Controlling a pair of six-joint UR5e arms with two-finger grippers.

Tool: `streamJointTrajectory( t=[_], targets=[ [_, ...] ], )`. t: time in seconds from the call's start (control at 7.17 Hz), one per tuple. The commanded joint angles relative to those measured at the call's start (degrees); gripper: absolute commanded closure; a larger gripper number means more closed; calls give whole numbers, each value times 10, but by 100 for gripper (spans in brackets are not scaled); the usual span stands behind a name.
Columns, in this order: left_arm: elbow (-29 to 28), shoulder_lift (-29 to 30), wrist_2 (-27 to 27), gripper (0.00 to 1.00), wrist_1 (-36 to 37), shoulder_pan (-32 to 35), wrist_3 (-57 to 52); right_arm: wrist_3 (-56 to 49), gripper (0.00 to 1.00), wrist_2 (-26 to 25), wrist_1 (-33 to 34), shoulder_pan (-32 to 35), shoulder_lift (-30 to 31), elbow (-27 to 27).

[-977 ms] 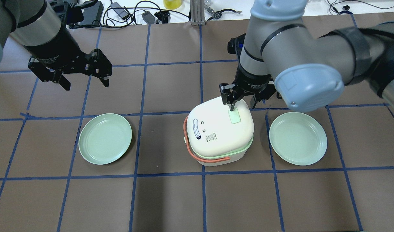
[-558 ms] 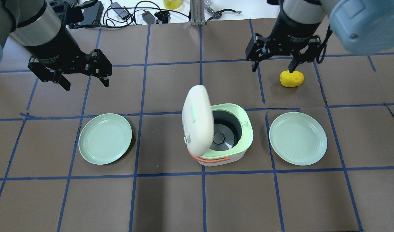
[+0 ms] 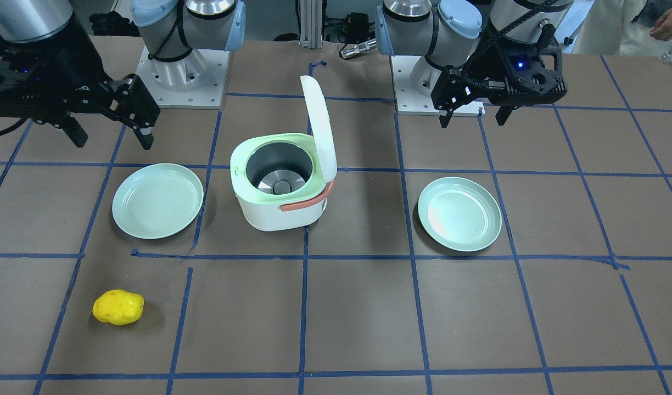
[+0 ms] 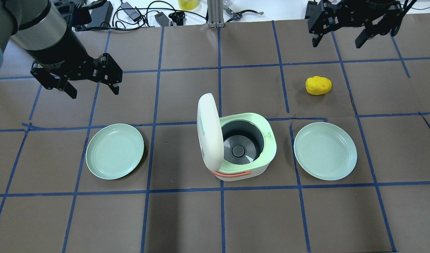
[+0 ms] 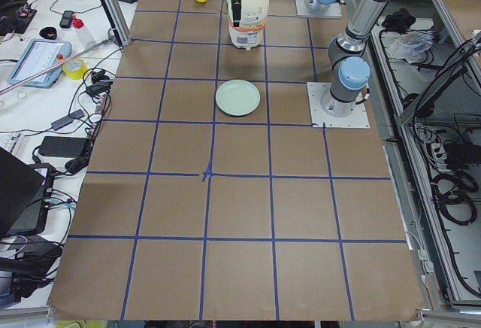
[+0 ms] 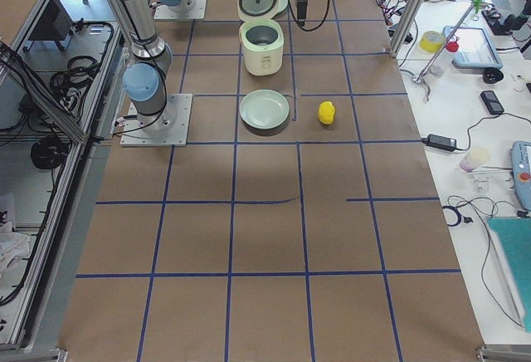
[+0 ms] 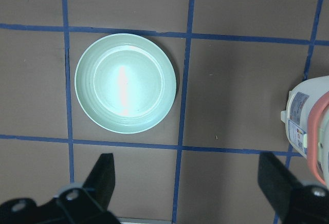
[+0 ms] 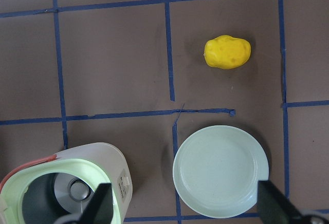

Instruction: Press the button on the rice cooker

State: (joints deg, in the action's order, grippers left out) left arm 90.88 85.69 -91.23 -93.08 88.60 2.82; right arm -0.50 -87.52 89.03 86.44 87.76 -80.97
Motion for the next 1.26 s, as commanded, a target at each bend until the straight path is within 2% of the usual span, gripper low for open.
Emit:
streamJointTrajectory(
  t=[0.0, 0.28, 0.42, 1.12],
  targets=[
    [0, 0, 0, 0, 0, 0, 0, -6, 0, -5, -1, 0, 1, -1],
    [0, 0, 0, 0, 0, 0, 0, -3, 0, -11, 0, 1, 1, -1],
    [0, 0, 0, 0, 0, 0, 0, 5, 0, -36, 3, 7, 2, -7],
    [0, 0, 0, 0, 0, 0, 1, 19, 0, -33, 6, 21, 0, -10]
  ],
)
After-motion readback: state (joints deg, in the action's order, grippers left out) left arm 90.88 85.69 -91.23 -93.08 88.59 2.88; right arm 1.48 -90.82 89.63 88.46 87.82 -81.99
